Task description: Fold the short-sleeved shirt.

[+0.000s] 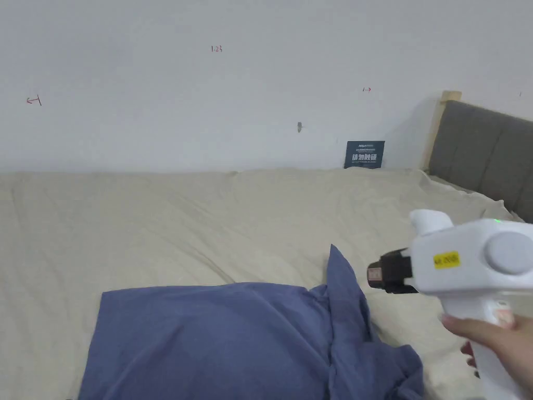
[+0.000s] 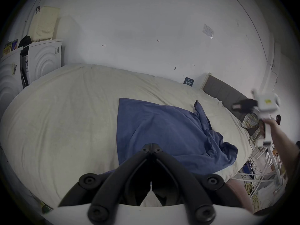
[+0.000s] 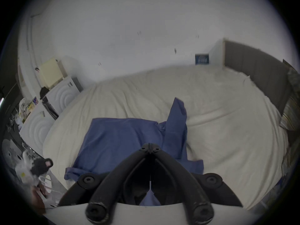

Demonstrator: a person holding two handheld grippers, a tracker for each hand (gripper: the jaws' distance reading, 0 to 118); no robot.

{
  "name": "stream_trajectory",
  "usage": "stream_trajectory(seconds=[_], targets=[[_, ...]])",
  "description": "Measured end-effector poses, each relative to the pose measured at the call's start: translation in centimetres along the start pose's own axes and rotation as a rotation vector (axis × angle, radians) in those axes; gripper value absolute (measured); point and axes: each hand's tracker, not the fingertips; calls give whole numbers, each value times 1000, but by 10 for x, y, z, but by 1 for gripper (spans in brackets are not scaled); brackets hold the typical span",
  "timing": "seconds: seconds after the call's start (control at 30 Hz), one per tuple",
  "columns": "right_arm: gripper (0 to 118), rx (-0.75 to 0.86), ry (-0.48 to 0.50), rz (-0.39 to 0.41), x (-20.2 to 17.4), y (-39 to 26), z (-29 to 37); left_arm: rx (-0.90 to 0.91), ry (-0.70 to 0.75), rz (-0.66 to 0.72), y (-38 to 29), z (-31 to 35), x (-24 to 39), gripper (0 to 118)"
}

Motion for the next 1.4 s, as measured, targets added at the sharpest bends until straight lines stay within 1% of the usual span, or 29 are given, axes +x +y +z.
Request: stream_trajectory(seconds=[0.07, 0.1, 0.13, 0.17, 0.2, 0.23, 0.3, 0.33, 0.37, 0.4, 0.43, 0.57, 0.6, 0.67, 0.7, 0.73, 0.77, 0.8, 0.83, 0.87, 0.93, 0.97, 1.1, 1.13, 1.2, 1.23, 1.27, 1.37, 1.4], targets=[[0, -128, -67, -20, 8, 34, -48, -4, -3, -7, 1, -7, -3, 0], [5, -178, -112, -34, 11, 44, -67, -7, -1, -8, 3, -8, -6, 0], [29, -253, -134, -35, 15, 56, -90, -11, -1, -7, 5, -9, -9, 0], [68, -309, -140, -53, 17, 56, -109, -11, 0, -5, 7, -10, -13, 0], [100, -375, -158, -73, 19, 56, -124, -9, 1, -1, 8, -16, -12, 0], [100, -425, -189, -88, 20, 56, -146, -10, 2, 4, 10, -18, -16, 0], [100, -468, -233, -116, 18, 54, -174, -13, 6, 15, 12, -22, -22, 0], [100, -448, -281, -25, 22, 51, -119, -17, 9, 22, 4, -37, -41, 0], [100, -463, -324, 16, 24, 52, -117, -21, 11, 27, 3, -41, -46, 0], [100, -474, -356, 44, 25, 53, -116, -32, 15, 34, 3, -43, -50, 0], [100, -442, -407, 58, 19, 56, -168, -39, 18, 36, 2, -44, -52, 0], [99, -437, -454, 71, 21, 56, -130, -84, 33, 46, -6, -57, -59, 0], [99, -464, -479, 41, 12, 50, -201, -94, 35, 49, -8, -63, -57, 0], [98, -476, -470, 36, 8, 46, -200, -107, 40, 59, -11, -66, -59, 0], [79, -474, -470, 37, 10, 48, -200, -112, 40, 64, -13, -67, -60, 0], [29, -464, -470, 46, 10, 48, -200, -119, 41, 70, -14, -70, -58, 0], [6, -447, -441, 33, 10, 48, -202, -126, 42, 76, -15, -70, -58, 0], [6, -416, -427, 3, 9, 48, -203, -132, 42, 81, -16, -70, -58, 0], [6, -415, -337, -19, 34, 55, -190, -124, 39, 76, -16, -70, -58, 0], [6, -417, -291, -39, 35, 55, -191, -131, 40, 72, -17, -72, -54, 0], [6, -377, -288, -79, 33, 51, -192, -140, 44, 68, -15, -74, -54, 0], [6, -312, -298, -59, 54, 65, -155, -143, 37, 68, -10, -75, -55, 0], [6, -306, -233, -78, 58, 58, -133, -140, 7, 72, 37, -97, -69, 0], [6, -328, -243, -118, 61, 60, -138, -145, -19, 95, 57, -112, -72, 0], [6, -305, -229, -114, 58, 54, -133, -189, -4, 88, 91, -145, -79, 0], [6, -319, -196, -119, 68, 61, -139, -233, 21, 95, 109, -167, -83, 0], [6, -318, -191, -119, 69, 59, -139, -268, 34, 96, 126, -188, -83, 0], [6, -324, -182, -119, 72, 54, -146, -389, 96, 43, 160, -250, -86, 0], [6, -327, -179, -115, 71, 52, -149, -414, 88, 24, 168, -268, -86, 2]])
